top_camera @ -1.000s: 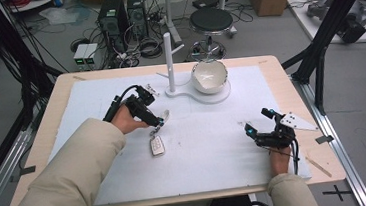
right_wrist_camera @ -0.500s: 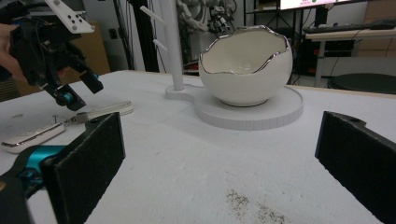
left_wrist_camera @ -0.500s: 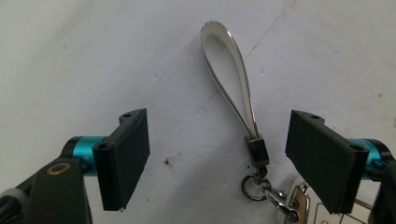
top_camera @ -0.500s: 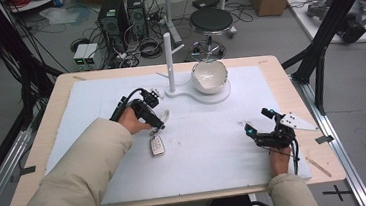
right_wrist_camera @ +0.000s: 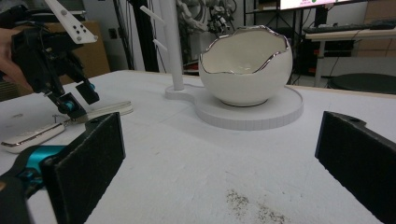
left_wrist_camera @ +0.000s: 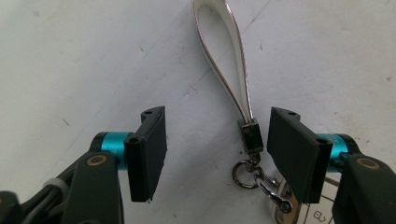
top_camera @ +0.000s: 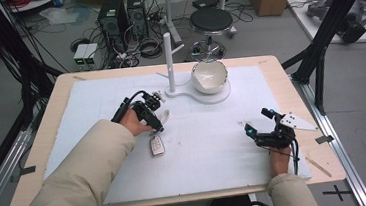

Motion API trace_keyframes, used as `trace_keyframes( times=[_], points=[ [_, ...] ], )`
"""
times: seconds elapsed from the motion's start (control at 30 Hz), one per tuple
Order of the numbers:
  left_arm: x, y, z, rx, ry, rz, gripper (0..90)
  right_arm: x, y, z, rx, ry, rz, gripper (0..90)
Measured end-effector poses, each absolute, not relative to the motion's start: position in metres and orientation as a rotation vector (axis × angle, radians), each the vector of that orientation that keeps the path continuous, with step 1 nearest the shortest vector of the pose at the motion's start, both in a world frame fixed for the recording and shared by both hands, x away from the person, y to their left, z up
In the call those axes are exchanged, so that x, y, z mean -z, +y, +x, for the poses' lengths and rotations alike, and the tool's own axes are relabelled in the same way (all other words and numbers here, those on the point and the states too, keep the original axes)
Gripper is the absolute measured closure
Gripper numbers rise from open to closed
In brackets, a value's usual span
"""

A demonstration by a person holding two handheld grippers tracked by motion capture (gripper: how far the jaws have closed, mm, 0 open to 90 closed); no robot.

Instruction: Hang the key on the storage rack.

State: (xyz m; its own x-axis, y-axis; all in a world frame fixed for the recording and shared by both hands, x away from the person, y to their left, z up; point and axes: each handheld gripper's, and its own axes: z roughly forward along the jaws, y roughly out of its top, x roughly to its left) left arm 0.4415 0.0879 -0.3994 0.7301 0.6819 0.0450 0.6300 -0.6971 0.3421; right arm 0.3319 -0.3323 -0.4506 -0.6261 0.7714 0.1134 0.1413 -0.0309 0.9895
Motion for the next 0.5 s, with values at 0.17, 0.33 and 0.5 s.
trace_keyframes(
  times=[0.17,0.33,0.5],
  points=[
    [0.4001,0.0863,0.4414,-0.212,1.037,2.634,44.2,0.4506,-0.3324,0.332,-1.703,1.766,0.956,0.6],
    [0.4012,0.084,0.4408,-0.193,1.063,2.641,50.6,0.4506,-0.3324,0.332,-1.703,1.765,0.957,0.6],
    [0.4019,0.0824,0.4411,-0.181,1.09,2.646,58.0,0.4506,-0.3324,0.332,-1.703,1.766,0.956,0.6]
  ],
)
